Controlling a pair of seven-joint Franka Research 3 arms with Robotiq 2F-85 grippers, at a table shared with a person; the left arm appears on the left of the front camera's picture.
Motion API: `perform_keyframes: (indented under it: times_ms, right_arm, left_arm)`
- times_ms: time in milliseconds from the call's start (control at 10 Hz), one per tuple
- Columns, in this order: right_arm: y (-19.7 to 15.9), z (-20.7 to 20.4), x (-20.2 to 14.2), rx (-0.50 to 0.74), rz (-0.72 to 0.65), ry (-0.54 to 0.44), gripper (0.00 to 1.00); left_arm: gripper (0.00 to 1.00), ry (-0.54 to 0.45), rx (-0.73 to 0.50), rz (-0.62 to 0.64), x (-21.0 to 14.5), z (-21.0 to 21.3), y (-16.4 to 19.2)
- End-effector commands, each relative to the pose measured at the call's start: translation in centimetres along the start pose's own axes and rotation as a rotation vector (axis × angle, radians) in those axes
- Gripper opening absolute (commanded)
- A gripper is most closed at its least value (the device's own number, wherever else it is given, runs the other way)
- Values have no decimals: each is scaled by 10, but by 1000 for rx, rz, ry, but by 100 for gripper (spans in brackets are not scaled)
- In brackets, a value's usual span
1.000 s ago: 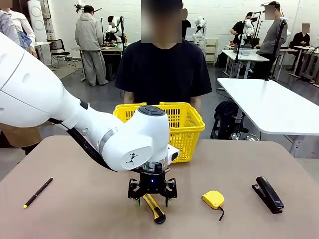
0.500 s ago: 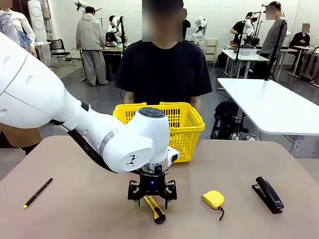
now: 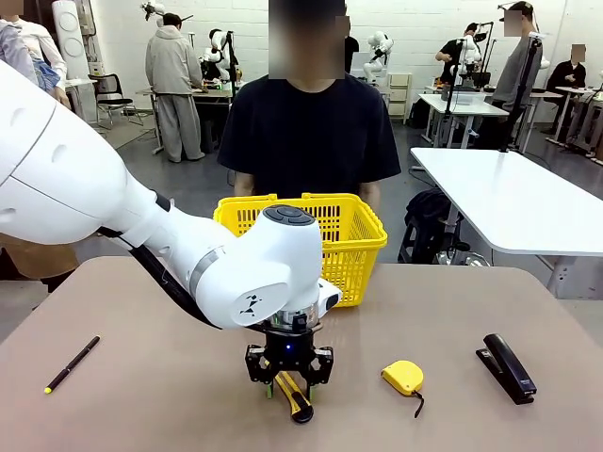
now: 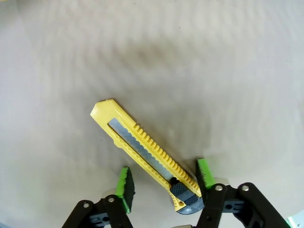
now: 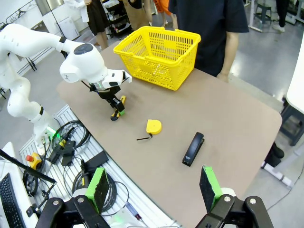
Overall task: Place the items the person wants into the basket.
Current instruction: Pick up the item the person points to and place it in the Market Basket.
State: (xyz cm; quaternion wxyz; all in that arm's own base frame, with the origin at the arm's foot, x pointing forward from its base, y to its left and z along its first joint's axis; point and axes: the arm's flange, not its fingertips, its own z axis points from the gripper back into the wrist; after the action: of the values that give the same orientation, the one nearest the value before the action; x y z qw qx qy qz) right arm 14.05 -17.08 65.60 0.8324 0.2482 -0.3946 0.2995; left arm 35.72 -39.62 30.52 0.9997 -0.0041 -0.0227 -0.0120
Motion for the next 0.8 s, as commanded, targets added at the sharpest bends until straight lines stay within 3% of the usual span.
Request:
perform_keyframes:
  times_ms: [0, 200, 300, 700]
  right_arm:
    - [0, -1, 0, 7, 4, -2, 100]
    - [0, -1, 0, 7, 4, -2, 100]
    - [0, -1, 0, 7, 4, -2, 100]
    - [0, -1, 0, 7, 4, -2, 100]
  left_arm:
    - [0, -23, 3, -11, -1, -7, 2]
    - [6, -21, 5, -12, 0, -8, 2]
    - [0, -18, 6, -12, 0, -9, 2]
    - [0, -18, 8, -31, 2, -6, 3]
